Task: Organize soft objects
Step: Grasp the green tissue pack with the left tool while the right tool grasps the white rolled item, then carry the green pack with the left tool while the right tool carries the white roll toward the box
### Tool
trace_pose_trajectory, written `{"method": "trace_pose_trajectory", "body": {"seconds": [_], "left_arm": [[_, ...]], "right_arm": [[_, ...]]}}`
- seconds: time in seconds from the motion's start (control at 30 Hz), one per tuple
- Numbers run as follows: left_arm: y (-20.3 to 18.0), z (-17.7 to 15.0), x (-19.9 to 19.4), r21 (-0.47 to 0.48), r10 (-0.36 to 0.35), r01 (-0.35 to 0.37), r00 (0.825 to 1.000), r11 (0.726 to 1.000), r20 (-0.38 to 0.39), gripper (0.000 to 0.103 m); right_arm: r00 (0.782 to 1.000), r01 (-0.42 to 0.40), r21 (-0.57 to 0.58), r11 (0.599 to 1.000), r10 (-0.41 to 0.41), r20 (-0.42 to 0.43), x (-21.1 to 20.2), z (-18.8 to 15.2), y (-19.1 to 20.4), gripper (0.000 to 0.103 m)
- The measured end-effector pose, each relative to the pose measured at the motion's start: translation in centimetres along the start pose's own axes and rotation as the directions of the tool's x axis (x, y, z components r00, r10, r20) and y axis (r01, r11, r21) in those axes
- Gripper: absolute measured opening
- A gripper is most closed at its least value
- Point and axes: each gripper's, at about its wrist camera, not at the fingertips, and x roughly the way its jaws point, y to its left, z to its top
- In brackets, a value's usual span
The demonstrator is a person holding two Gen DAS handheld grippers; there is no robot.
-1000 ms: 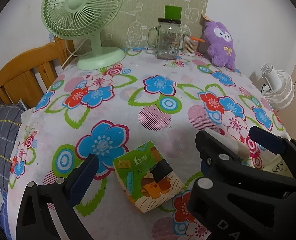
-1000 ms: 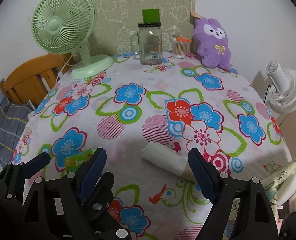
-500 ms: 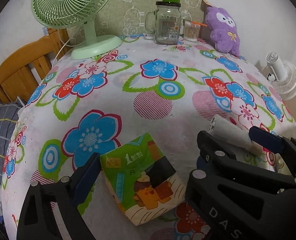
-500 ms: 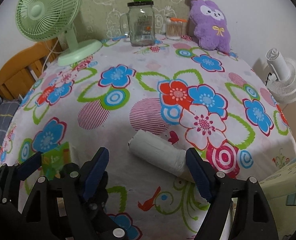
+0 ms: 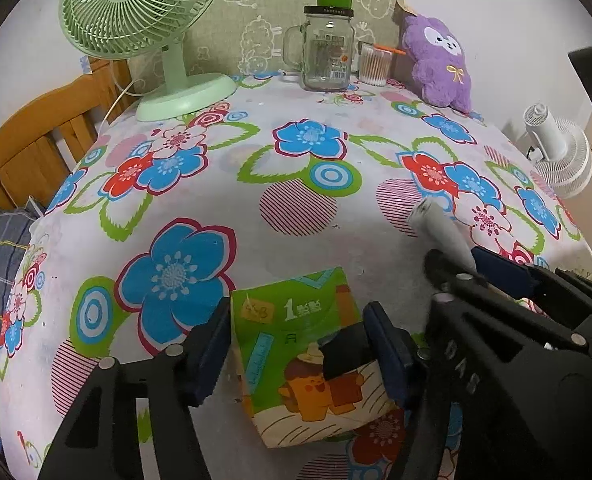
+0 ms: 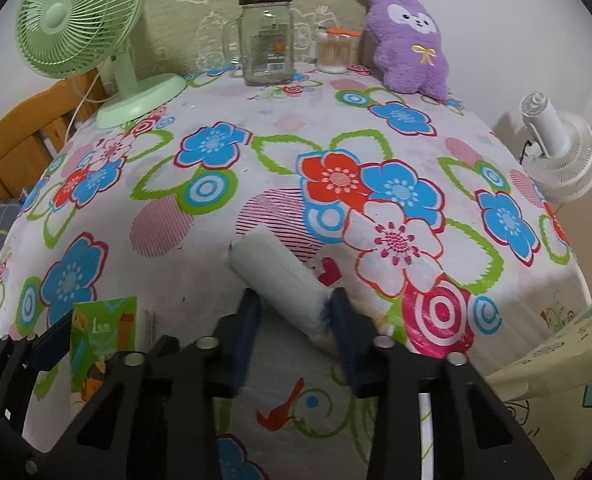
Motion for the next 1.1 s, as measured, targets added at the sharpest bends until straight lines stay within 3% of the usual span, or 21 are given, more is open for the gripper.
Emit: {"method": "trace_pose_trajectory", "body": {"seconds": [0.23, 0.3, 1.1], "left_arm": [[0.1, 0.0, -0.1, -0.001, -0.012, 0.012, 1.0, 1.0, 0.001, 0.059], [0.0, 0.0, -0.2, 0.002, -0.018, 0.018, 1.0, 1.0, 0.002, 0.055], [-0.5, -0.7, -5.7, 0.016, 0.0, -0.002, 0.996, 1.0, 0.091, 0.055]], "right_arm": [[1.0, 0.008, 0.006, 1.0, -0.008, 0.002, -0.2, 0.0, -0.1, 0.018], [1.0, -0.006, 0.007, 1.0, 0.006, -0.001, -0.4, 0.0, -0.1, 0.017], [0.996, -0.053, -0.008, 0.999, 0.054, 0.076, -6.4, -1.0, 0.3, 0.016]]}}
